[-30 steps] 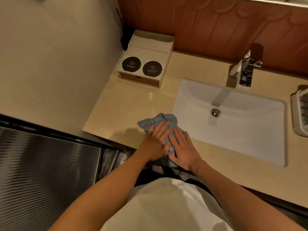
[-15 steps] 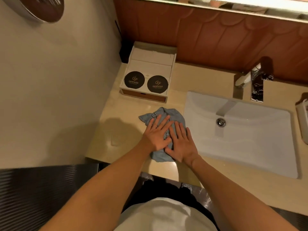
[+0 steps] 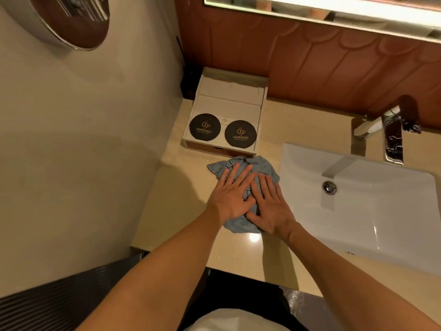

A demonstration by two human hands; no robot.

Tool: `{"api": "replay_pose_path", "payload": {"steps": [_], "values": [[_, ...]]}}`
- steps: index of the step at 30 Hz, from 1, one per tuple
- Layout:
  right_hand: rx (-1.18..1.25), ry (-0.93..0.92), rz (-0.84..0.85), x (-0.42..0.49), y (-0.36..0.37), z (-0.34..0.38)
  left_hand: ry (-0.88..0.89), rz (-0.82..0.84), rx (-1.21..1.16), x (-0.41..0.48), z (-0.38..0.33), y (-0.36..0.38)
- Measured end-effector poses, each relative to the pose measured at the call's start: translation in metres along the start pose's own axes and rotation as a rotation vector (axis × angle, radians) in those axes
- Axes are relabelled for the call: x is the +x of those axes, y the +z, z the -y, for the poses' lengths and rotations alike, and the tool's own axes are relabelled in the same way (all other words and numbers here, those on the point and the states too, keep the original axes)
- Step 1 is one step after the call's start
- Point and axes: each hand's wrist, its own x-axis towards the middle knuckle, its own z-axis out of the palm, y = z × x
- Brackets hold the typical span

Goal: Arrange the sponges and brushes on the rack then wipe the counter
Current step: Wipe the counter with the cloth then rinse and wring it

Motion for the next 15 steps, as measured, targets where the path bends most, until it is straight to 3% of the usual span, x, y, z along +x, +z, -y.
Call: {"api": "replay_pose_path", "payload": {"steps": [15], "values": [[0.007,-0.107,0.030,0.045,-0.002,0.073,-0.129,0.029,-0.010,-0.036,0.079,-0.014]]}}
